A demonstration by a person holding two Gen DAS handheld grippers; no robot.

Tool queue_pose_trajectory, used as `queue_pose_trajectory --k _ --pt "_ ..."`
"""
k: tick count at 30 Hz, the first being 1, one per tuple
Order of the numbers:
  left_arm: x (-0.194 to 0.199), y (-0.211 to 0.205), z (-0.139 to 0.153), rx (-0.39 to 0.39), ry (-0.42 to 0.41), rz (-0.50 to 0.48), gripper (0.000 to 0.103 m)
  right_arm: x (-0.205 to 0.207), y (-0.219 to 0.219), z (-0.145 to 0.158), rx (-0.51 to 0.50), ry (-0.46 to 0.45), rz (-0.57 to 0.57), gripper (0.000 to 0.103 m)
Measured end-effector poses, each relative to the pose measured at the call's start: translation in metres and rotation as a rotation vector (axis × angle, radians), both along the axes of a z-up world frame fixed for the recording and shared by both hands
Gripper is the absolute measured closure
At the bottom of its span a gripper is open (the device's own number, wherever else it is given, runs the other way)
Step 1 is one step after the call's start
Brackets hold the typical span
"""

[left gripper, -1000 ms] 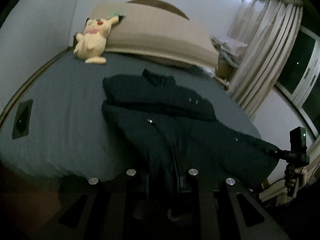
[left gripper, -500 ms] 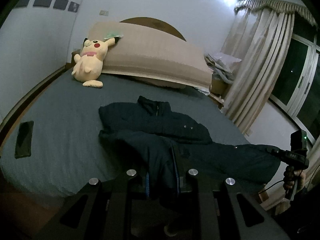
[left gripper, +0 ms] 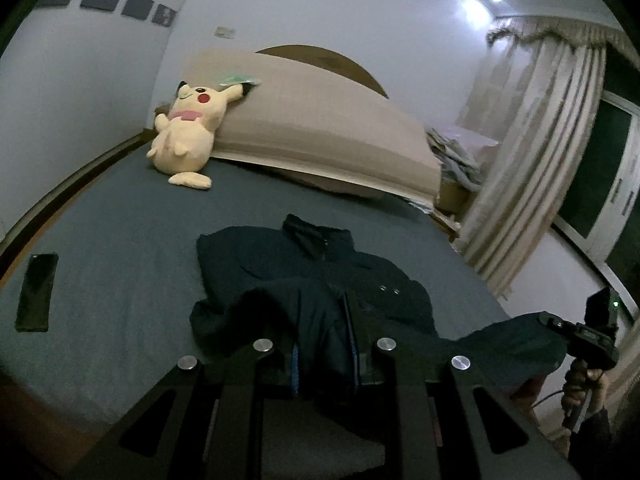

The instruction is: Fold large clothes

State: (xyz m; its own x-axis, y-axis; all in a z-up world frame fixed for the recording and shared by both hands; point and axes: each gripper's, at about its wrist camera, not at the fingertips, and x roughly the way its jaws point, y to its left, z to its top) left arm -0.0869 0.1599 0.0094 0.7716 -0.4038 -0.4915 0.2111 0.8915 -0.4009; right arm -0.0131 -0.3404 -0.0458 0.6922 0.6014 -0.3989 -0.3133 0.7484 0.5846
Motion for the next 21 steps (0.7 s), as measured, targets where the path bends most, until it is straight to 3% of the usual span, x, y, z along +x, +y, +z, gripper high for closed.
queue_pose_trajectory --k 4,10,21 --pt "0.011 -0.001 -0.003 -0.004 0.013 0.035 0.084 0.018 0.0 -0.003 0.044 -0.004 -0.047 0.089" --pt "0.033 -0.013 -0.01 0.055 0.042 0.096 0.084 0.048 0.003 -0.012 0.073 0.012 -0.121 0.089" --pt "0.066 -0.027 -0.021 0.141 0.092 0.178 0.084 0.085 0.007 -0.025 0.017 0.054 -0.203 0.089"
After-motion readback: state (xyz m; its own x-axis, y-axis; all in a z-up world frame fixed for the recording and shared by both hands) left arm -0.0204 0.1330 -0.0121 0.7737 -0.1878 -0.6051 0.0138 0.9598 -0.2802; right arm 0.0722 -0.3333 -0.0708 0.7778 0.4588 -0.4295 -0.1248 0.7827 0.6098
